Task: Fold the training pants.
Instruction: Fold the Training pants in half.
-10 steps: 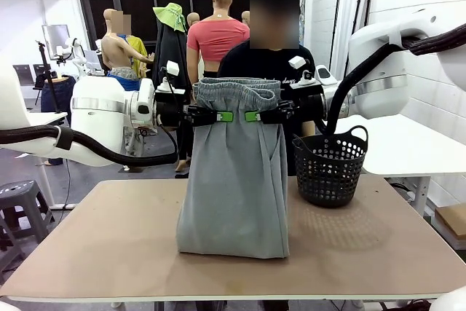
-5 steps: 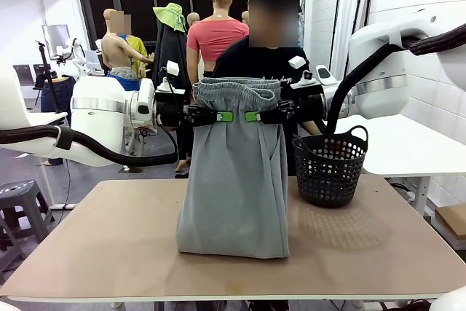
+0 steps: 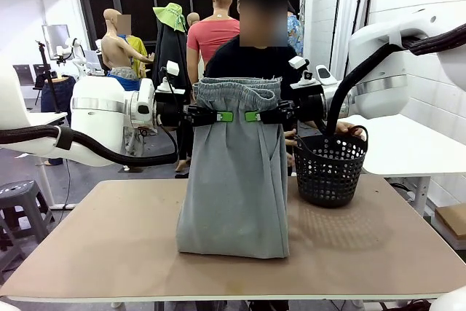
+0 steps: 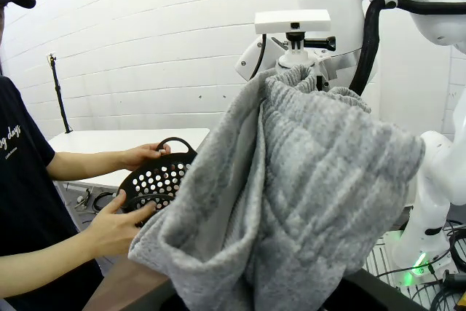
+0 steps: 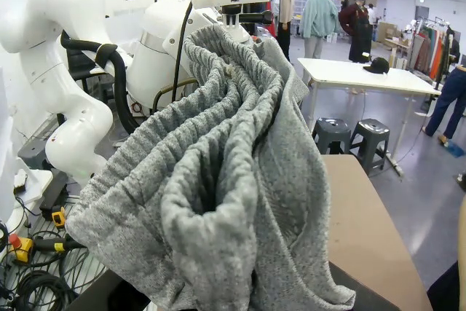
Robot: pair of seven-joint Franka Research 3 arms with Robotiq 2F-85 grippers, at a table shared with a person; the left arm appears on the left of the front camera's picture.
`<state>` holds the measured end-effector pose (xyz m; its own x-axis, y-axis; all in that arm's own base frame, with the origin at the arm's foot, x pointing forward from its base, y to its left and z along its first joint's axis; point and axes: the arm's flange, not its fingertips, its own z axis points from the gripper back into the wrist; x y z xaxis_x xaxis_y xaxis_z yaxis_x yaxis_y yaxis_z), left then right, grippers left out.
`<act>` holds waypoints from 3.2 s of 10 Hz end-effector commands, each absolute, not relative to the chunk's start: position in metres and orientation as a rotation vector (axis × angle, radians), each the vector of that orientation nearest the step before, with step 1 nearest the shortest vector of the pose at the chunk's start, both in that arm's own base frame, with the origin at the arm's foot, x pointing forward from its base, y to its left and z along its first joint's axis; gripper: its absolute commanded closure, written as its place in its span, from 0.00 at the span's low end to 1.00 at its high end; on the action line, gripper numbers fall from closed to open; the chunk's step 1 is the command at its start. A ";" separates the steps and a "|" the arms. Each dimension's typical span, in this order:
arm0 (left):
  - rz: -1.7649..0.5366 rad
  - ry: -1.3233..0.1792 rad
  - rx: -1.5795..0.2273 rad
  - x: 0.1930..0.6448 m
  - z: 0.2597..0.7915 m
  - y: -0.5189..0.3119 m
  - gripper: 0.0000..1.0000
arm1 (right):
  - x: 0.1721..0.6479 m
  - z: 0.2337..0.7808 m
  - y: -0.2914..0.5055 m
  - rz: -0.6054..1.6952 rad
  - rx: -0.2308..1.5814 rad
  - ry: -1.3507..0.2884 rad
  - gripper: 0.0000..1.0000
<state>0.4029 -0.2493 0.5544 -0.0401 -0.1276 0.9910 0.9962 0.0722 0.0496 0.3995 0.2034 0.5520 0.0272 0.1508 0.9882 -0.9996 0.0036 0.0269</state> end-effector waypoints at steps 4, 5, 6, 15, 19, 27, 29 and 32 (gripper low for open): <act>-1.244 -1.214 -1.039 0.403 0.558 -0.250 1.00 | 0.398 0.554 0.204 1.234 1.143 -1.088 1.00; -1.244 -1.214 -1.039 0.403 0.558 -0.250 1.00 | 0.398 0.554 0.204 1.234 1.143 -1.088 1.00; -1.244 -1.214 -1.039 0.403 0.558 -0.250 1.00 | 0.398 0.554 0.204 1.234 1.143 -1.088 1.00; -1.141 -1.227 -1.009 0.512 0.628 -0.232 1.00 | 0.512 0.621 0.218 1.301 1.039 -1.125 1.00; -1.166 -1.199 -1.018 0.486 0.612 -0.236 1.00 | 0.507 0.615 0.214 1.314 1.065 -1.137 1.00; -1.145 -1.202 -0.848 0.610 0.637 -0.250 1.00 | 0.615 0.646 0.233 1.351 0.924 -1.181 1.00; -1.131 -1.232 -0.792 0.631 0.646 -0.245 1.00 | 0.643 0.649 0.230 1.363 0.937 -1.217 1.00; -1.054 -1.233 -0.758 0.645 0.626 -0.225 1.00 | 0.663 0.622 0.222 1.366 0.968 -1.148 1.00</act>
